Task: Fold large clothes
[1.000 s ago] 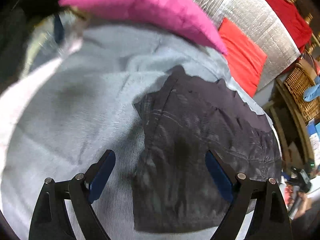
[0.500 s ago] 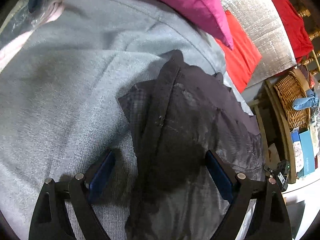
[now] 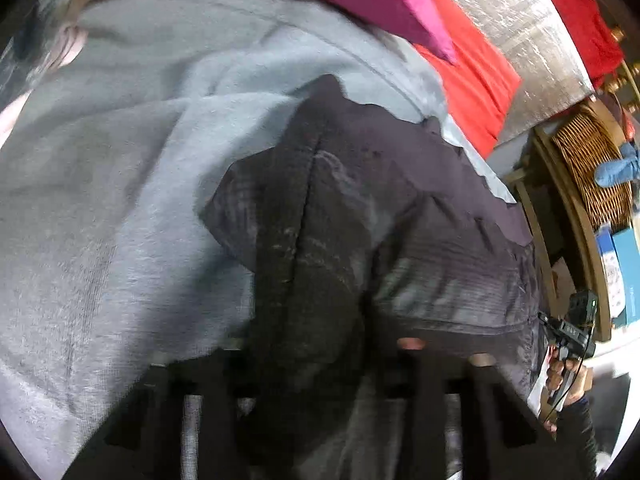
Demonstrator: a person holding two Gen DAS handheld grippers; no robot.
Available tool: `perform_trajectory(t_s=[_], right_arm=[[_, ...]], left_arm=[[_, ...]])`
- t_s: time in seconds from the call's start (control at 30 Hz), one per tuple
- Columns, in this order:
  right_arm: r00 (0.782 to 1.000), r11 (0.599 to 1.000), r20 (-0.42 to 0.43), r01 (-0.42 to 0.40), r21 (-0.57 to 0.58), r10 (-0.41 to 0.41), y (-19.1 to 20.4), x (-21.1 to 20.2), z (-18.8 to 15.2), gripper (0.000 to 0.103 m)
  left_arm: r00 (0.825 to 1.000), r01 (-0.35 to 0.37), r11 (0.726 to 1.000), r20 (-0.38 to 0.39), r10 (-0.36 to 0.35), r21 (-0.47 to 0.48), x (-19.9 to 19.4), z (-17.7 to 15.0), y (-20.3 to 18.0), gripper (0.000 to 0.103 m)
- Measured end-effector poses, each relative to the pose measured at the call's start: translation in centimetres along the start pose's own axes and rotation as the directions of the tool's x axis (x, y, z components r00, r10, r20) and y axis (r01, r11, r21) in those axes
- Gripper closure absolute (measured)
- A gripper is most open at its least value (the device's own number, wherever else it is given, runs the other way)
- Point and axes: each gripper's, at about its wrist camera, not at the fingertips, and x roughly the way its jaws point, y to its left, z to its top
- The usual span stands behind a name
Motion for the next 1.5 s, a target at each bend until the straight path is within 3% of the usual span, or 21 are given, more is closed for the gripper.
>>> perform_trajectory(t_s=[0.13,0.3,0.5,0.6,0.73,0.9,0.97,1.0,1.03,1.07,1.13,1.2,1.37,1.5], right_arm=[[1.000,1.000,0.009,0.016,-0.017,-0.016,1.3,-1.1,0.3,0.081],[0.999,0.995,0.042,0.031,-0.097,-0.027,4.2,-4.2,0.6,0.086],[0.993,0.977,0.108,0.059,-0.206,-0.037,10.1,-9.9,0.8,0.088],[0.986,0.966,0.164,0.066,-0.250,-0.025,12.5,-14.7,-0.2,0.089],[0.978,0.961,0.209,0.070,-0.267,-0.013,12.2,-19.7,-3.7,0.089],[0.977,0.981,0.211,0.021,-0.192,0.020,7.4,-20.2,-10.8,0.088],[0.981,0.988,0.191,0.009,-0.157,0.022,5.0,-18.1,-13.6,0.088],[0.989,0.993,0.145,0.005,-0.116,0.012,3.1,-15.9,-15.2,0.088],[0.995,0.997,0.102,0.008,-0.076,0.000,1.9,-14.0,-16.0,0.085],[0.998,0.999,0.049,0.046,-0.019,-0.045,-0.1,-11.6,-17.5,0.079],[0.996,0.998,0.094,0.008,0.057,-0.013,-2.4,-10.9,-19.4,0.054],[0.986,0.992,0.156,0.035,0.119,-0.053,-3.3,-12.5,-20.1,0.029],[0.965,0.990,0.221,0.128,0.066,-0.139,-2.4,-16.7,-19.3,0.029],[0.961,0.986,0.235,0.159,-0.045,-0.144,0.6,-16.8,-16.8,0.029]], left_arm=[[0.995,-0.095,0.994,0.037,0.092,0.063,-1.0,0.0,-2.2,0.083],[0.981,-0.162,0.977,0.127,0.145,0.137,-4.7,0.4,-5.6,0.086],[0.961,-0.178,0.960,0.247,0.122,0.218,-12.2,-0.4,-11.2,0.087],[0.950,-0.159,0.954,0.304,0.077,0.254,-16.3,-2.3,-13.1,0.087],[0.940,-0.111,0.958,0.342,0.015,0.264,-19.9,-6.7,-13.0,0.087],[0.958,-0.039,0.980,0.286,-0.019,0.197,-16.3,-13.6,-9.7,0.085],[0.974,-0.063,0.988,0.226,0.030,0.142,-12.2,-16.4,-7.1,0.084],[0.981,-0.114,0.989,0.168,0.096,0.099,-9.7,-17.3,-5.7,0.080],[0.981,-0.158,0.984,0.124,0.148,0.080,-7.9,-18.1,-4.6,0.074],[0.979,-0.142,0.988,0.154,0.131,0.060,-7.3,-19.1,-3.4,0.064],[0.974,-0.136,0.991,0.180,0.136,-0.014,-8.4,-19.5,-2.4,0.049],[0.972,-0.151,0.988,0.177,0.152,-0.014,-9.8,-19.1,-2.4,0.048],[0.930,-0.259,0.963,0.288,0.229,0.072,-14.3,-18.6,-3.2,0.043],[0.934,-0.273,0.950,0.275,0.226,0.149,-13.1,-16.3,-5.3,0.038]])
